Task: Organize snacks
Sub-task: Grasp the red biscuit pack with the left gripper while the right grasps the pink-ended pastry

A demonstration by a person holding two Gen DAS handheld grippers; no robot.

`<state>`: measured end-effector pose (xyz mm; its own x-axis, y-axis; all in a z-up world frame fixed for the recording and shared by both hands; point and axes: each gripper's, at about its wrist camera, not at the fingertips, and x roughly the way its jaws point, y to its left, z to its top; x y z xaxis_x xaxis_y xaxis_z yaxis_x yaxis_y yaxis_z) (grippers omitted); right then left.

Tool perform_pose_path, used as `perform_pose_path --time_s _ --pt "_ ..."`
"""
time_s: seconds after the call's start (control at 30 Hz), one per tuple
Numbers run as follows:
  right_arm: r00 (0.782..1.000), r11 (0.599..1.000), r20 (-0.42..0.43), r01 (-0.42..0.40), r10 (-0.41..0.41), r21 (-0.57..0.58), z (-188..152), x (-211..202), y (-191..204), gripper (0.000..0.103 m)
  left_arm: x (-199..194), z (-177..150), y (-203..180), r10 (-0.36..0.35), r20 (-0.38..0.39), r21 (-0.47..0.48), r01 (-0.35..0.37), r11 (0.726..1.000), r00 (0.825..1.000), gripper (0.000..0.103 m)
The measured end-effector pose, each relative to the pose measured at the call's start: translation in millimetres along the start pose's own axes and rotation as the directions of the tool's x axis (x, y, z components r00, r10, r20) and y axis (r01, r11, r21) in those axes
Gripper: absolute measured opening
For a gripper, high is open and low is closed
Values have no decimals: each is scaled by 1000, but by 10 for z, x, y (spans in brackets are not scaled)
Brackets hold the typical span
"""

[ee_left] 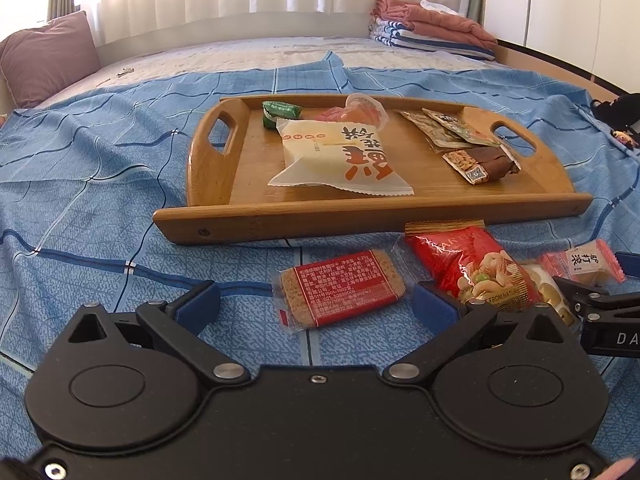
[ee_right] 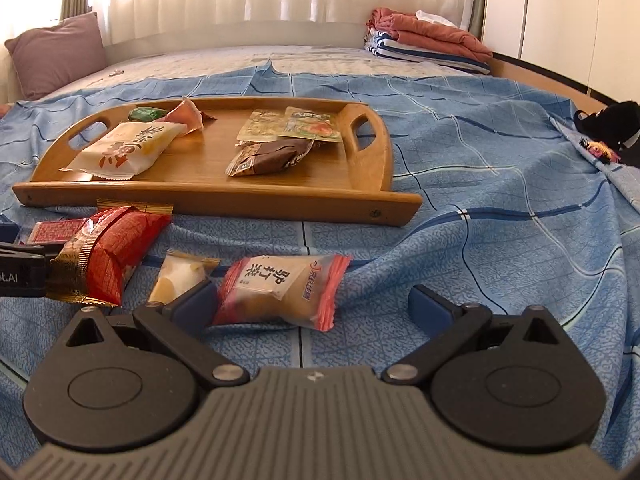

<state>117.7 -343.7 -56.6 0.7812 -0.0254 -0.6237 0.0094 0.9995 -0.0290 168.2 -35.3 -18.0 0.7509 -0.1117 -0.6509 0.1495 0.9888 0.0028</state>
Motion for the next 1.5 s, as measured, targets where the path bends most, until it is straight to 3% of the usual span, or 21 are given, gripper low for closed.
perform_pose_path --time_s 0.3,0.47,0.7,0.8,0.87,1.17,1.27,1.4,1.43,1.47,1.5 --pt "1000 1000 11 1 -1 -3 -18 -1 -7 103 6 12 -6 5 -8 -9 -5 1000 1000 103" --pt "1000 1000 14 2 -1 -4 -19 -2 0 103 3 86 26 -10 -26 -101 7 995 1000 103" --pt "1000 1000 20 0 0 -2 -20 -4 6 103 80 82 -133 50 -28 -39 -51 998 998 102" --pt "1000 1000 20 0 0 -2 -22 -3 3 103 62 82 -155 40 -19 -32 -40 999 999 92" --pt "1000 1000 21 -1 1 -1 -22 -3 4 103 34 77 -179 39 -6 -13 -39 999 999 77" --pt "1000 1000 21 0 0 -2 -24 -3 4 103 -75 84 -191 36 8 1 -36 999 999 60" --pt "1000 1000 21 -1 1 -2 -25 -3 2 103 -131 87 -174 36 23 -4 -36 999 999 46" --pt "1000 1000 20 0 0 -3 -25 -2 3 103 -116 88 -172 19 10 20 -19 1000 1000 51" --pt "1000 1000 21 0 0 -2 -26 -2 2 103 -101 84 -174 15 4 20 -15 1000 1000 61" --pt "1000 1000 20 0 0 -2 -25 -2 1 103 -74 74 -186 10 -8 21 -9 1000 1000 79" --pt "1000 1000 21 0 0 -2 -26 -2 2 103 -43 63 -209 9 -21 31 -9 999 1000 84"
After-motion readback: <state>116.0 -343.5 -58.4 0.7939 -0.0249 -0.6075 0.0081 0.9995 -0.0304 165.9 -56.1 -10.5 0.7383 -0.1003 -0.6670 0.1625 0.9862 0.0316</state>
